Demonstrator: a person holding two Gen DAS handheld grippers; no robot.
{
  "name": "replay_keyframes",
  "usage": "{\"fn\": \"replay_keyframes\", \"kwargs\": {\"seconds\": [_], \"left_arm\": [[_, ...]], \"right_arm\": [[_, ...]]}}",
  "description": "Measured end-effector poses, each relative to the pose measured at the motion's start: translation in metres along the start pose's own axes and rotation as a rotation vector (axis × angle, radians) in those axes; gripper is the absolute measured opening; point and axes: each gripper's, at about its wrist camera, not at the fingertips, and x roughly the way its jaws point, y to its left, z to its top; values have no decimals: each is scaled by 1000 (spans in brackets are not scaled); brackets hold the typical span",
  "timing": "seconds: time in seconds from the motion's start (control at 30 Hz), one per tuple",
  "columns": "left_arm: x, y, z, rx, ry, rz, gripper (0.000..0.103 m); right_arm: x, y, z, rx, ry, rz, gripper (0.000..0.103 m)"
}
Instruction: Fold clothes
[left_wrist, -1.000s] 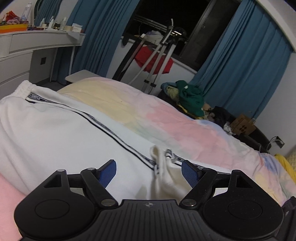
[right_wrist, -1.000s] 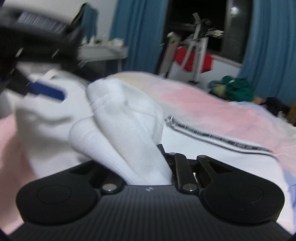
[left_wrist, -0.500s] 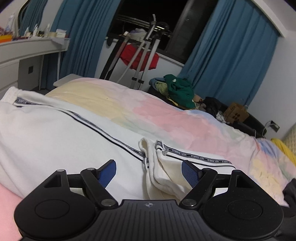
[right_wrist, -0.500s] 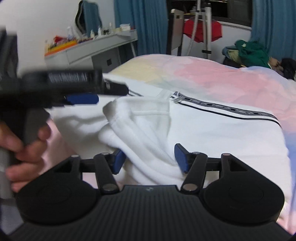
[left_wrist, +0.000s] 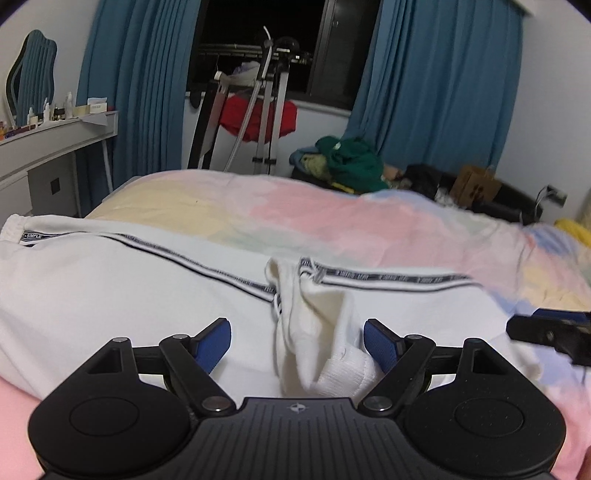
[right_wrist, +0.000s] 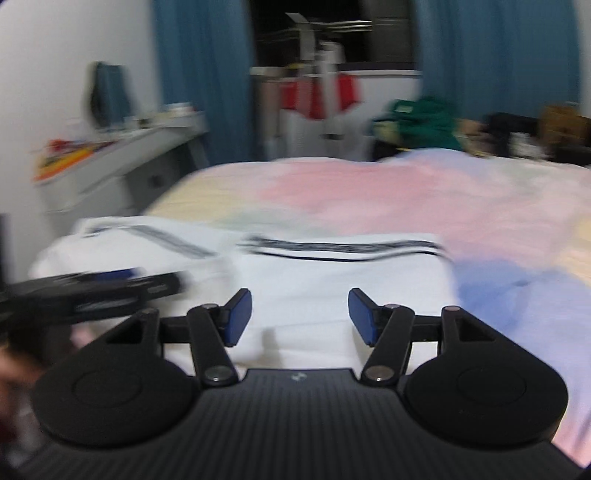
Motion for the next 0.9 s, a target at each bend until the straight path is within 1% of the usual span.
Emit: {"fn": "replay_keyframes", "kwargs": {"seconds": [0.07, 0.13, 0.2, 0.27, 0.37, 0.43, 0.47, 0.53, 0.57, 0.63, 0.67, 0.73, 0.77, 0.83, 0.9], "left_arm": [[-3, 1, 2, -2, -14, -21, 78], [-7, 5, 4, -23, -26, -60, 76], [-10, 8, 6, -43, -30, -99, 73], [-10, 9, 6, -62, -25, -140, 70], [-3, 8, 3, -65, 6, -163, 59], [-2, 6, 1, -51, 0, -152, 50], [-3, 4, 0, -38, -17, -141, 48], [-6, -1, 0, -5, -46, -125, 40], [-7, -3, 0, 2, -46, -123, 39], [-7, -5, -1, 12, -45, -122, 32], [-6, -5, -2, 13, -33, -122, 30], [-3, -6, -3, 14, -6, -122, 19], [-2, -6, -4, 15, 8, -121, 18], [-2, -5, -5, 5, 42, -115, 9], [-6, -2, -5, -23, 85, -111, 8]], "right_arm": [[16, -15, -4, 50, 42, -68, 60], [35, -30, -10, 126, 121, -112, 60], [46, -41, -16, 196, 154, -109, 60], [47, -40, -17, 203, 156, -110, 61], [47, -38, -16, 201, 154, -114, 62], [47, -36, -16, 200, 153, -116, 62], [47, -35, -16, 199, 152, -117, 62], [47, -34, -16, 197, 151, -120, 62], [47, -33, -16, 197, 150, -121, 62], [47, -31, -16, 195, 149, -123, 62], [47, -30, -16, 194, 148, -125, 62], [47, -29, -15, 193, 147, -126, 62], [47, -29, -15, 192, 147, -127, 62], [47, -28, -15, 190, 146, -128, 62], [47, -30, -15, 192, 144, -128, 62]]}}
